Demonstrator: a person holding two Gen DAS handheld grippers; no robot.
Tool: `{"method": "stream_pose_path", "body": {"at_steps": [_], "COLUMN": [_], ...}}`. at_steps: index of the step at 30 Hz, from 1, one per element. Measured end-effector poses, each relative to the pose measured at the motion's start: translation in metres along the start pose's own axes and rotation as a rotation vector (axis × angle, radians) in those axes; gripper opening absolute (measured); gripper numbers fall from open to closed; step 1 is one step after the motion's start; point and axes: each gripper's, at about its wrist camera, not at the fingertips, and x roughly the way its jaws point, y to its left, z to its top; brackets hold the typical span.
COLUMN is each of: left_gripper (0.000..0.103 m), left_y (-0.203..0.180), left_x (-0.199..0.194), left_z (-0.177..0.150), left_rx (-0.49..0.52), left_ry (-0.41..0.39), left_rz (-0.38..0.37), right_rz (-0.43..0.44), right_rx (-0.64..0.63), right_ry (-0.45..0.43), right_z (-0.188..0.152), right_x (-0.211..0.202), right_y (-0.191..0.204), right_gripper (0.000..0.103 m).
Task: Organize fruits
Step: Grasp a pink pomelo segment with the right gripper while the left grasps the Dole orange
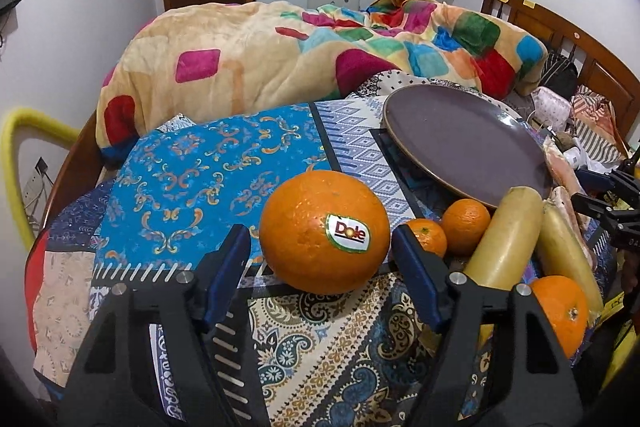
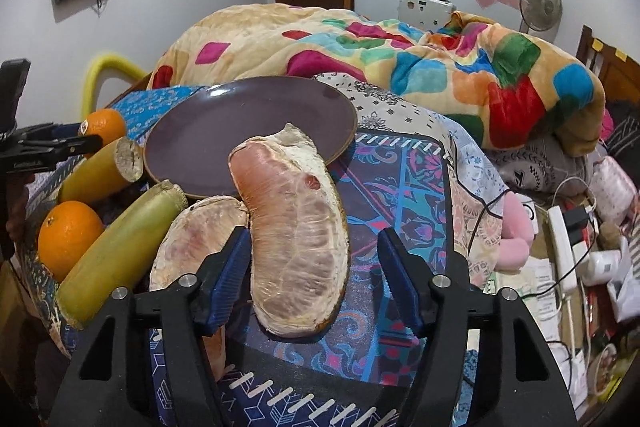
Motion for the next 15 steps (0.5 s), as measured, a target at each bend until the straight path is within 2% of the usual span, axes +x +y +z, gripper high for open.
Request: {"method": "stream_pose_path", "body": {"at_steps": [3,7,9,15], "left_gripper": [0.073,0.069,0.069,0.068], "left_y": [-0.001,-0.002,-0.003,-0.004], "left_x": [0.000,0.002,0.002,0.001], "left_z": [0.001,0.002,0.001,0.001], "left_rx": [0.000,0.001,0.005,0.017], "left_ry": [0.002,0.003,-0.004,-0.012], "left_rz": [0.001,0.001,0.002,0.006], "right_rz": [-0.012,-0.011,-0.014,-0.016], "right_rx": [-0.021,-0.012,-0.001,0.033], "right_ry": [0.015,0.061,0.033,-0.001], "right_z": [0.002,0.000,-0.001,-0.002], "right_x": [0.005,0.023,0.021,0.015], "right_y": [0.002,0.001,0.001,-0.002], "right_gripper": [0.060,0.050,0.047,0.046]}}
